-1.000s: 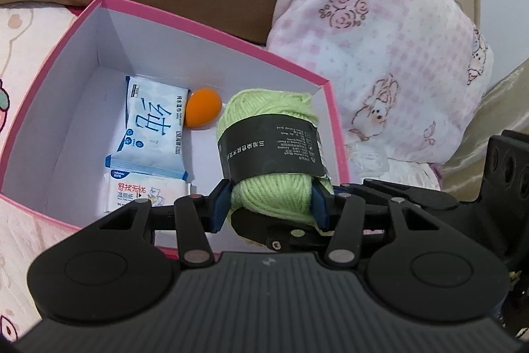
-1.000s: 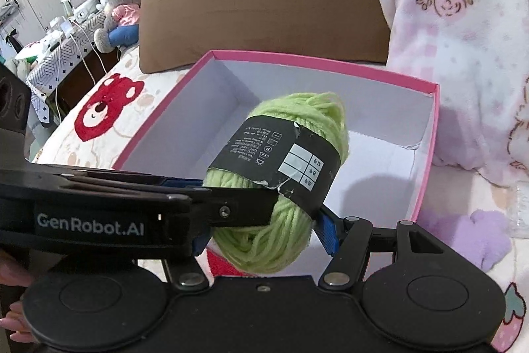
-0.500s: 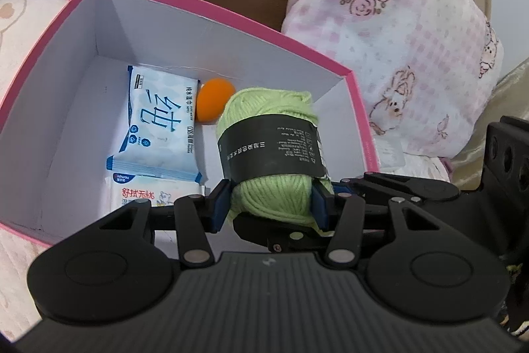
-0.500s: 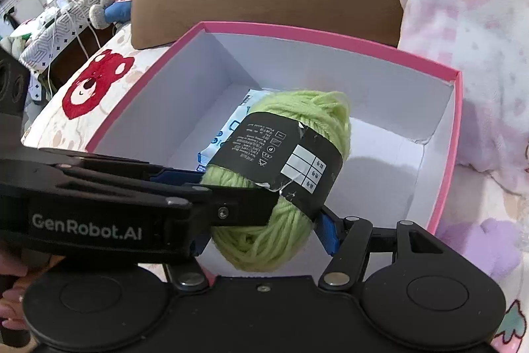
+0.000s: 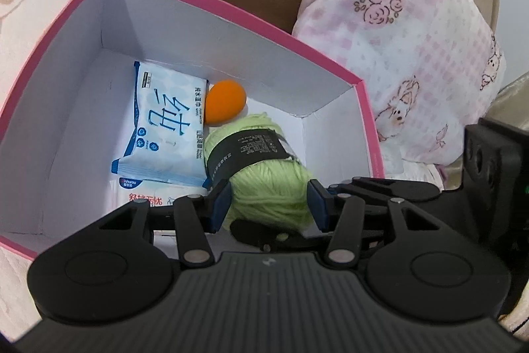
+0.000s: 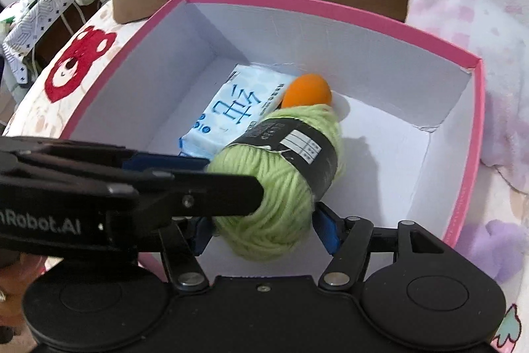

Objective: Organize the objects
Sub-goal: 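Lower the green yarn ball into the pink box beside the wet-wipe packs, then open the left gripper to release the yarn ball and lift away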

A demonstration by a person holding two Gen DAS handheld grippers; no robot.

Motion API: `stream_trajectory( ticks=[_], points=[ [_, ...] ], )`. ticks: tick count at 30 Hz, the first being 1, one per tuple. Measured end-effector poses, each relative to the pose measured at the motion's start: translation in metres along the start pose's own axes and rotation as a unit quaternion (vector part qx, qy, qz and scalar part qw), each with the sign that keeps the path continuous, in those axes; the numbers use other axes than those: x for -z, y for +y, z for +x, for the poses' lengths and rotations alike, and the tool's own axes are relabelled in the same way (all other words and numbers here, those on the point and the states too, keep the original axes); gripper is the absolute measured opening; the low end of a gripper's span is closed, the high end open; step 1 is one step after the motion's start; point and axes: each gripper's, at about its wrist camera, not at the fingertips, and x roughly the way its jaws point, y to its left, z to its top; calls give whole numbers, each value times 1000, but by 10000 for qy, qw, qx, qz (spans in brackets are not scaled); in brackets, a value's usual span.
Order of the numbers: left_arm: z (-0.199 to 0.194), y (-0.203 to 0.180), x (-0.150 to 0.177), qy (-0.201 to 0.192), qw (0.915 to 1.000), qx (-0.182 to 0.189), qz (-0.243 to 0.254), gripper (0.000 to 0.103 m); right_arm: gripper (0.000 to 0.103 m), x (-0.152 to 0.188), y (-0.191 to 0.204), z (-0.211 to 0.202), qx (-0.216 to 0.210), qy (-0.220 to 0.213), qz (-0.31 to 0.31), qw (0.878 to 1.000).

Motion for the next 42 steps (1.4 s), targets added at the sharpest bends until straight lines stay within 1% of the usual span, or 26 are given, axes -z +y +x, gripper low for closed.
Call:
stream_trajectory(
  ticks=[2, 4, 6, 8, 10, 12, 13, 14, 16, 18, 21, 24, 26, 31, 34, 39, 41, 42],
  points=[
    [-2, -2, -1, -77, 9998, -73, 142, 38, 71, 2, -1, -1, -105, 55, -27, 9999],
    [-4, -1, -3, -104, 9998, -80, 147, 35, 71, 3, -2, -6, -165, 45, -5, 9999],
    [-6, 0, -3, -89, 9998, -30, 160, 33, 74, 3, 0, -13, -168, -7, -63, 9998],
    [-8, 0, -4, -62, 9999, 50, 120, 33, 78, 3, 4, -21, -105, -146, -214, 9996],
    [-11, 0, -4, -36, 9998, 183, 62, 33, 78, 4, 6, -27, -47, -253, -329, 9991],
    [-14, 0, -5, -32, 9994, 330, 14, 33, 78, 5, 6, -29, -75, -285, -364, 9989],
    [-15, -1, -5, -53, 9994, 329, 13, 33, 77, 6, 7, -29, -15, -327, -392, 9987],
    [-14, -1, -5, -64, 9996, 273, 18, 33, 76, 6, 7, -28, 26, -344, -436, 9985],
    [-11, -1, -3, -44, 9998, 181, 25, 33, 67, 8, 9, -24, 110, -364, -509, 9980],
    [-6, 0, -1, 12, 9998, 192, -1, 33, 57, 9, 9, -23, 143, -373, -521, 9978],
    [0, -1, 1, 36, 9999, 150, 13, 33, 53, 10, 7, -23, 83, -413, -351, 9985],
    [7, -3, 4, 99, 9998, 145, 35, 33, 53, 11, 7, -25, -27, -470, -288, 9985],
    [9, -4, 5, 84, 9999, 68, 85, 33, 53, 13, 6, -28, -28, -501, -344, 9981],
    [13, -7, 9, 91, 9987, -433, 233, 33, 54, 25, 12, -51, 231, -813, -637, 9944],
    [12, -8, 10, 96, 9987, -480, 172, 33, 59, 32, 12, -65, 273, -912, -718, 9929],
    [-1, -20, 13, 8, 9983, -544, 186, 33, 60, 42, 10, -82, 288, -1012, -747, 9916],
    [-9, -27, 15, -16, 9978, -632, 208, 33, 61, 47, 10, -89, 272, -1053, -759, 9912],
    [-13, -33, 16, -15, 9969, -734, 279, 35, 61, 49, 10, -93, 269, -1072, -767, 9909]
  ],
)
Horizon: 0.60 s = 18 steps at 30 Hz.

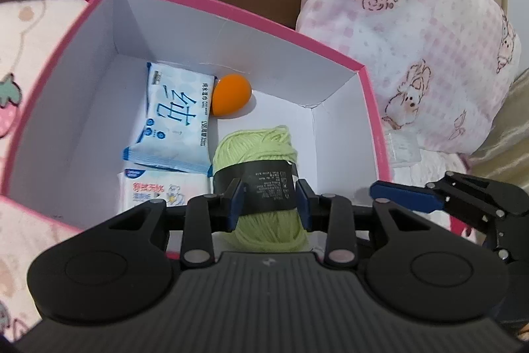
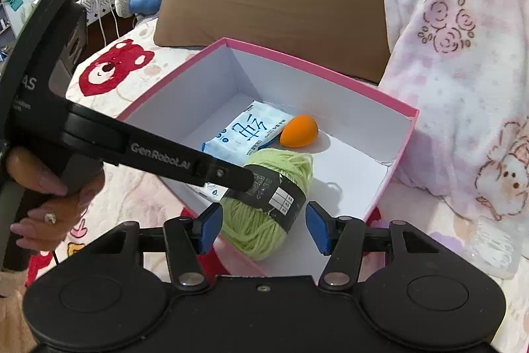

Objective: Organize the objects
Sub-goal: 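Open the left gripper to release the yarn ball and lift away, then move the left gripper back toward the purple plush toy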

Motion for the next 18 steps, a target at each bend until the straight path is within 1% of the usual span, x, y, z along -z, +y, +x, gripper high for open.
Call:
stream_trajectory(
  ticks=[3, 4, 6, 8, 9, 12, 14, 16, 18],
  points=[
    [-17, -18, 5, -110, 9987, -422, 272, 41, 63, 3, 1, -13, -24, -65, -51, 10000],
    [-23, -23, 6, -135, 9983, -470, 318, 44, 64, 5, 2, -17, -32, -93, -69, 9999],
    [-34, -30, 7, -131, 9984, -454, 299, 49, 65, 6, 4, -27, -24, -156, -96, 9998],
    [-46, -37, 7, -134, 9986, -446, 246, 56, 67, 7, 5, -38, -37, -210, -107, 9997],
    [-52, -41, 7, -137, 9985, -470, 244, 57, 69, 7, 5, -43, -52, -240, -112, 9996],
    [-70, -53, 9, -180, 9977, -588, 282, 66, 72, 8, 6, -58, -51, -283, -185, 9994],
    [-84, -60, 10, -245, 9975, -597, 304, 79, 72, 10, 6, -66, -46, -255, -281, 9993],
    [-95, -66, 11, -312, 9975, -575, 257, 84, 72, 11, 4, -73, -70, -257, -292, 9992],
    [-104, -73, 13, -310, 9972, -633, 243, 87, 73, 12, 0, -82, -186, -254, -185, 9993]
  ],
)
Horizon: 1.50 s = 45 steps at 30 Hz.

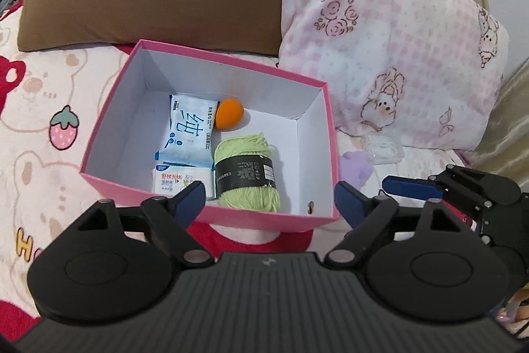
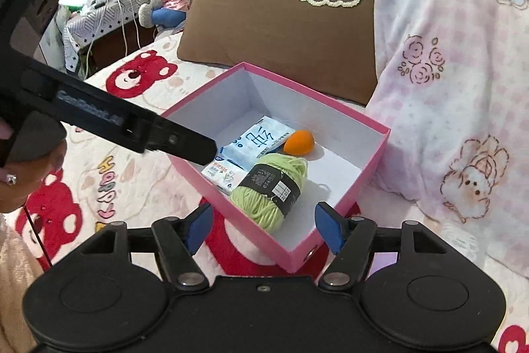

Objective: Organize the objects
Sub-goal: 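Move the left gripper back toward the purple plush toy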

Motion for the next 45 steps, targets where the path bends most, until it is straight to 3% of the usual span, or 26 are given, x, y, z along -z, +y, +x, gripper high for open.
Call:
stream_trajectory(
  ticks=[7, 13, 20, 29, 38, 45],
  points=[
    [-30, -25, 4, 243, 9972, -565, 434, 94, 80, 1, -6, -39, 75, -82, -63, 9999],
    [-59, -45, 11, 171, 9943, -639, 840, 97, 82, 9, -18, -70, 16, -22, 59, 10000],
    [-75, -72, 24, 340, 9935, -391, 1011, 97, 83, 28, -39, -97, -7, 51, 269, 9996],
    [-75, -110, 35, 449, 9901, -228, 1312, 97, 83, 55, -53, -109, 31, 288, 60, 9996],
    [-48, -151, 46, 723, 9851, 200, 1550, 97, 90, 82, -62, -116, 125, 505, -298, 9982],
    [-26, -186, 51, 651, 9823, 463, 1693, 97, 90, 91, -76, -118, 154, 389, -399, 9983]
  ],
)
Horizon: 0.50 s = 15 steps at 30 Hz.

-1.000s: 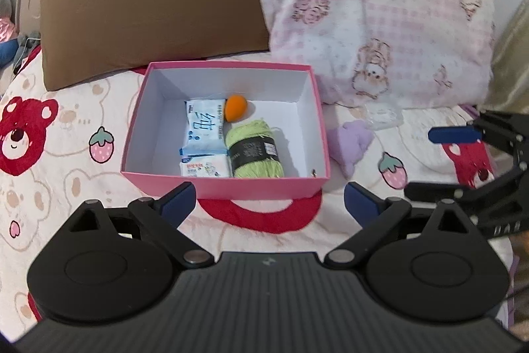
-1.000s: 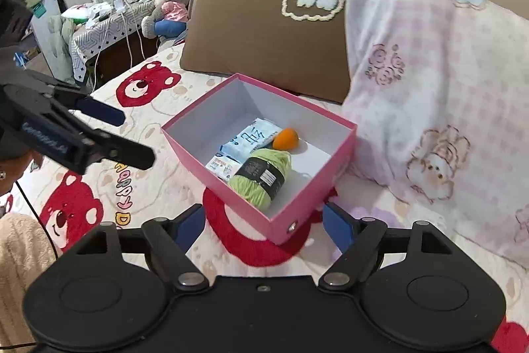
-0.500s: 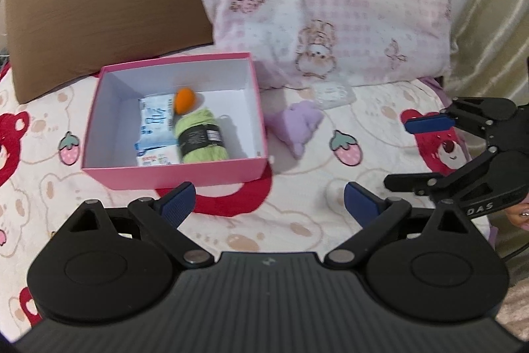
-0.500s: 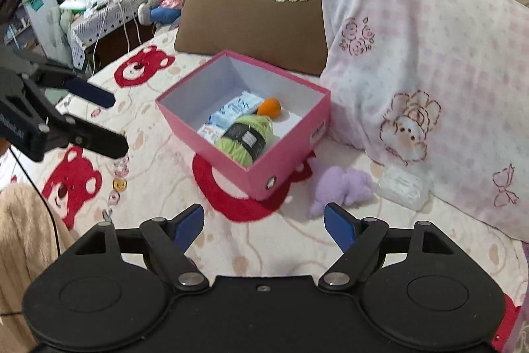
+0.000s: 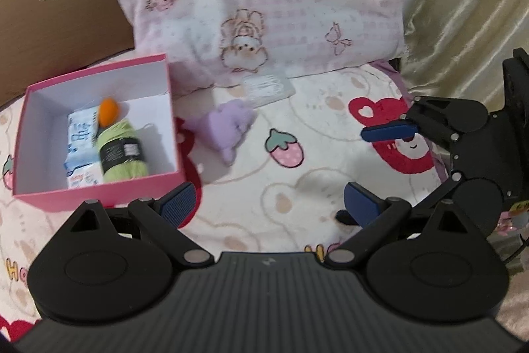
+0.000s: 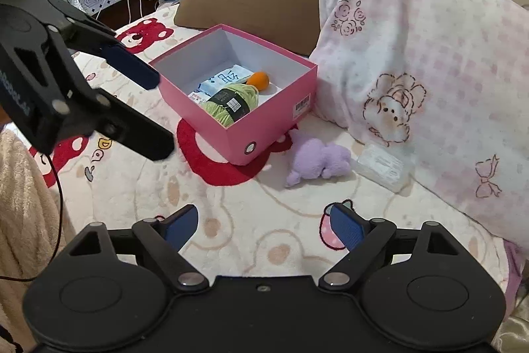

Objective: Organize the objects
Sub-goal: 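Move the left gripper back toward the purple plush toy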

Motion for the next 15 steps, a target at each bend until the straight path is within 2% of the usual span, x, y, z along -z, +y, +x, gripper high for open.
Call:
stream_trajectory(
  ticks=[4, 8, 11, 15],
  points=[
    [17, -7, -5, -152, 9997, 5, -176, 97, 90, 3, -9, 6, 23, -326, -54, 9995],
    [40, -3, -7, -96, 9978, 308, -577, 97, 90, 7, -22, 21, -74, -496, 24, 9987],
    [60, -4, -6, -91, 9977, 132, -655, 97, 90, 10, -31, 33, -42, -615, 40, 9981],
    [88, 2, -4, -49, 9968, -21, -795, 95, 90, 11, -48, 50, 13, -422, 345, 9985]
  ],
)
